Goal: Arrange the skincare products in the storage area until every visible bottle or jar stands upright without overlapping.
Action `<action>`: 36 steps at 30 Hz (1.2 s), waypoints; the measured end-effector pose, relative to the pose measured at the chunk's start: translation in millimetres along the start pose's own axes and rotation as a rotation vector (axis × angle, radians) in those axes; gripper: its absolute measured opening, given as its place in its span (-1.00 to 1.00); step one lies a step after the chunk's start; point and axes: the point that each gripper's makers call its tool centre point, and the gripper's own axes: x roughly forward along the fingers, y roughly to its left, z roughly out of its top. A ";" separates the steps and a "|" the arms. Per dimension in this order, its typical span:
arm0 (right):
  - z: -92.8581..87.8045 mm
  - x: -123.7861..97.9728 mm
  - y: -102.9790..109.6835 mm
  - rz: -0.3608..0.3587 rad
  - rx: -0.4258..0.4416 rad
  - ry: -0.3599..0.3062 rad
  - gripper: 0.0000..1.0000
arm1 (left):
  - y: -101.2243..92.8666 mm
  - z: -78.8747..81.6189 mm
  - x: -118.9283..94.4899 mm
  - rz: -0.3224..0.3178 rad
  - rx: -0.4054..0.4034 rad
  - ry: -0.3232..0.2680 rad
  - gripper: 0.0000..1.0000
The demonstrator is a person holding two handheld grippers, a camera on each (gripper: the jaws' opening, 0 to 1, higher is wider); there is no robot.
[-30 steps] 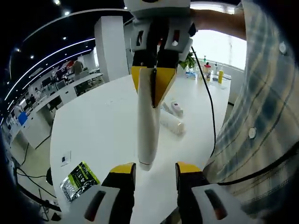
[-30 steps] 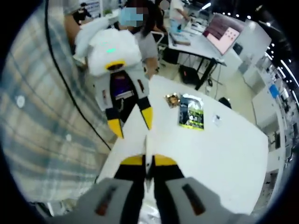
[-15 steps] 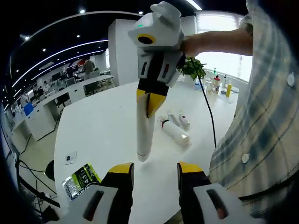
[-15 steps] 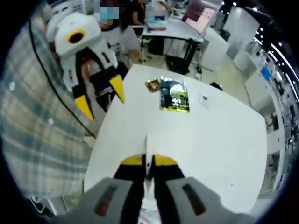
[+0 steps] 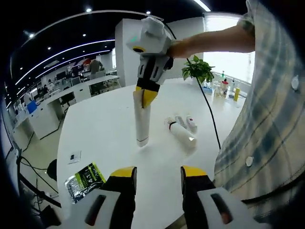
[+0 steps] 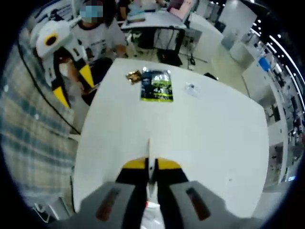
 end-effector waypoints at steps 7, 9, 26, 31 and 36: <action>-6.9 7.3 -13.7 0.010 0.020 0.019 -0.93 | 3.6 -5.7 -1.9 0.014 -0.004 0.012 -0.24; -8.7 8.6 -19.6 0.008 0.031 0.024 -0.93 | 4.1 -6.2 -2.0 0.014 -0.008 0.011 -0.24; -24.6 17.5 -63.9 -0.011 0.145 0.032 -0.92 | 10.1 -16.6 -5.1 0.025 -0.076 0.013 -0.24; -28.0 20.1 -67.9 -0.011 0.163 0.035 -0.92 | 10.6 -20.1 -5.0 0.023 -0.086 0.018 -0.24; -32.1 18.9 -73.9 -0.018 0.167 0.038 -0.92 | 12.3 -22.1 -4.2 0.024 -0.091 0.020 -0.24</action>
